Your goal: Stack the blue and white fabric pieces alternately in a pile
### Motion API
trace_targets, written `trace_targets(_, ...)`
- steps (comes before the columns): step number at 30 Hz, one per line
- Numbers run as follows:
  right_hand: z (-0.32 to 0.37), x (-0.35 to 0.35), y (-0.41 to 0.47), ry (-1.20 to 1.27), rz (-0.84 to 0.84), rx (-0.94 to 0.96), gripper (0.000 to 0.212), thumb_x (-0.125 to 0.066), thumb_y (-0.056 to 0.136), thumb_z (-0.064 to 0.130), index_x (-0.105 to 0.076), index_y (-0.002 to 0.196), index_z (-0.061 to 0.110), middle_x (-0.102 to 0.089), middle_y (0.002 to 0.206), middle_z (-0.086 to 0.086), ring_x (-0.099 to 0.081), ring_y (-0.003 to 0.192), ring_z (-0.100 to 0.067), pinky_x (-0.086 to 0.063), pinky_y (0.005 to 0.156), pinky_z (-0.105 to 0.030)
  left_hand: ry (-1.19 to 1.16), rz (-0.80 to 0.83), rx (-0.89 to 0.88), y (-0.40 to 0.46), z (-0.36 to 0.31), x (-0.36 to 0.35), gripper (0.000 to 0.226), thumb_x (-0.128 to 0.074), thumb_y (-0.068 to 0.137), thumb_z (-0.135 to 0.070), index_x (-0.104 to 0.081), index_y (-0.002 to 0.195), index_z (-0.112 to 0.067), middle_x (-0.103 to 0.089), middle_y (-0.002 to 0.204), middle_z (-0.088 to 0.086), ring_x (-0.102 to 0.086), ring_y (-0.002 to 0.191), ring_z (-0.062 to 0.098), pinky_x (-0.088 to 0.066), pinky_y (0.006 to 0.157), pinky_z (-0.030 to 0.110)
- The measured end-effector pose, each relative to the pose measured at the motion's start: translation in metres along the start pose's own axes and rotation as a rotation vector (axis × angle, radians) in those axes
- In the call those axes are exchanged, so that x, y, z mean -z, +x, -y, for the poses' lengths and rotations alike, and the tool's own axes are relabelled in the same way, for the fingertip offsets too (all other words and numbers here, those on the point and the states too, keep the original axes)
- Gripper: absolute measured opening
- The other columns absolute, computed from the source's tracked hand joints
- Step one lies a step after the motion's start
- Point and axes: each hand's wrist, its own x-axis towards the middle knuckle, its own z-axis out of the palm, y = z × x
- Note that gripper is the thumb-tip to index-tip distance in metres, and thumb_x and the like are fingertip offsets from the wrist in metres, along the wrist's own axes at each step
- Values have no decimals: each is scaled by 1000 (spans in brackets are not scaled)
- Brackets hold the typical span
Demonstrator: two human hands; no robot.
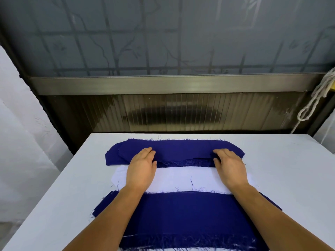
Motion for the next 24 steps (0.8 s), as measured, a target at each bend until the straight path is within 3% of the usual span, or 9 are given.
trace_targets(2, -1, -1, 0, -14, 7, 32, 23, -56, 96, 15, -69, 115, 15, -66, 115, 2, -59, 104, -20, -45, 91, -31, 57, 74, -24, 0, 3, -4, 44, -41, 104, -28, -41, 146, -19, -36, 154, -3, -28, 143, 13, -19, 118, 27)
trace_targets(4, -2, -2, 0, -16, -8, 36, 20, -57, 95, 13, -72, 109, 14, -68, 109, 2, -60, 99, -21, -45, 88, -30, 81, 60, -52, 1, 5, -5, 39, -44, 103, -24, -49, 141, -16, -42, 150, 0, -35, 141, 16, -23, 115, 27)
trace_targets(5, -2, -2, 0, -12, -16, 30, 19, -58, 95, 12, -72, 107, 13, -68, 107, 1, -60, 97, -21, -45, 86, -30, 105, 48, -74, 1, 2, -3, 34, -53, 99, -17, -60, 131, -12, -51, 143, 4, -45, 134, 19, -33, 111, 30)
trace_targets(7, -2, -2, 0, -2, -30, 22, 18, -58, 94, 12, -73, 104, 13, -69, 103, 1, -60, 94, -22, -46, 84, -30, 130, 2, -118, -1, -2, 1, 23, -78, 74, 1, -76, 96, -8, -72, 111, 8, -68, 106, 24, -55, 86, 32)
trace_targets(9, -1, -1, 1, 12, -35, 16, 16, -59, 94, 12, -73, 102, 13, -69, 102, 0, -60, 92, -21, -47, 82, -30, 183, -37, -137, -1, -4, 2, 29, -88, 51, 7, -75, 70, -11, -75, 82, 3, -73, 80, 20, -60, 62, 27)
trace_targets(16, -1, 1, -1, 65, -47, 3, 13, -63, 91, 9, -74, 96, 13, -69, 96, 1, -60, 86, -20, -49, 77, -30, 171, 11, -21, -1, -7, 9, 23, -76, 64, 8, -67, 61, -14, -61, 57, -2, -55, 47, 17, -50, 45, 32)
trace_targets(21, -1, 0, -1, 82, -42, -6, 11, -64, 90, 10, -73, 94, 15, -68, 94, 3, -59, 84, -19, -49, 76, -29, 85, -49, -2, 0, -6, 7, 16, -70, 82, -3, -65, 72, -15, -61, 67, -3, -54, 58, 16, -50, 59, 32)
trace_targets(23, -1, 0, -1, 91, -47, -10, 10, -65, 89, 10, -72, 93, 16, -67, 93, 3, -58, 83, -18, -47, 75, -27, 33, -36, -24, 0, -5, 3, 12, -67, 88, -11, -68, 99, -17, -66, 98, -3, -61, 88, 16, -50, 82, 30)
trace_targets(24, -1, 0, -1, 97, -51, -11, 9, -66, 89, 10, -71, 92, 17, -67, 92, 4, -58, 82, -17, -46, 74, -26, 21, 5, -22, 1, -4, 1, 29, -63, 92, -19, -62, 122, -17, -61, 124, -3, -56, 113, 17, -44, 99, 31)
